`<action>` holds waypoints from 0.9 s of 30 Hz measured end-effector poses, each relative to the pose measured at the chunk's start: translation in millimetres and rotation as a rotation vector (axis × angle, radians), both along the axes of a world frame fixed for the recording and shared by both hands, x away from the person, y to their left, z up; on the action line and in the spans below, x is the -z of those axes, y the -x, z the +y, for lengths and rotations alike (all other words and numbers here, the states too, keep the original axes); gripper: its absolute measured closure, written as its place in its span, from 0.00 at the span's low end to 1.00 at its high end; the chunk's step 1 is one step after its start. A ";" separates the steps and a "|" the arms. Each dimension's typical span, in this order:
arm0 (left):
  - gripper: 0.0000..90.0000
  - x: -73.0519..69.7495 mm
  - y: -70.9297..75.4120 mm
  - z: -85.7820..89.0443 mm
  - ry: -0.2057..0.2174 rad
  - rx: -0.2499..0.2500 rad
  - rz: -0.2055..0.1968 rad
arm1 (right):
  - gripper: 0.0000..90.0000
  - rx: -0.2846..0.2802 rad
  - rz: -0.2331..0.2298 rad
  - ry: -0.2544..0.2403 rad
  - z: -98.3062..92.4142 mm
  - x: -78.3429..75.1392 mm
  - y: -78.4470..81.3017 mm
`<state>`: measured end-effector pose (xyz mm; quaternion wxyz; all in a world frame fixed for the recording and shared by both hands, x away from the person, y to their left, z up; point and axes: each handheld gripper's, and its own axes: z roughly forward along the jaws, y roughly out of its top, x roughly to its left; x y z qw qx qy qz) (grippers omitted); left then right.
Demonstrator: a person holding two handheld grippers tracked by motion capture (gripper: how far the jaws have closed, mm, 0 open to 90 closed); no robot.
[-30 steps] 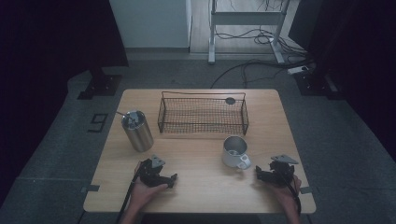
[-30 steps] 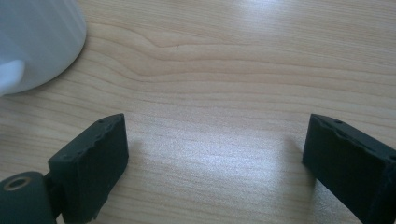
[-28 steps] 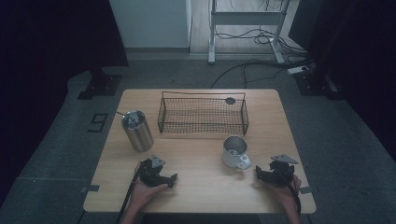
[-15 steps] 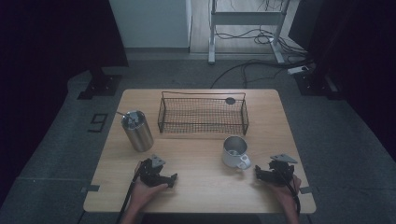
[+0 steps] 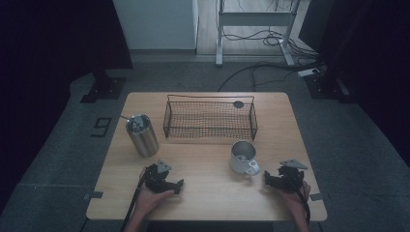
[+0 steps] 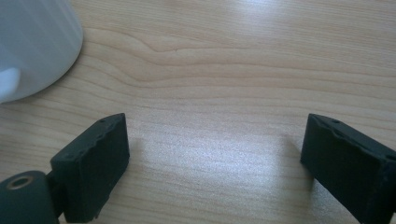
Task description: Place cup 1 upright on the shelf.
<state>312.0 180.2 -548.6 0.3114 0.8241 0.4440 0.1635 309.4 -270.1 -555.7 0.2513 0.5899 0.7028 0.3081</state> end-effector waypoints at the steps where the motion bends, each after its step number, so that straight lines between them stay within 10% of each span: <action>1: 0.00 -0.1 0.1 0.0 0.000 -0.001 -0.002 | 0.09 0.001 0.000 0.000 0.1 0.0 0.0; 6: 0.15 -1.5 3.0 1.5 0.013 -0.049 -0.035 | 0.09 0.009 0.000 -0.003 0.4 -0.1 -1.0; 27: 0.15 -14.3 8.2 14.8 0.040 -0.080 -0.056 | 0.13 0.028 -0.008 -0.005 -0.2 -0.3 1.9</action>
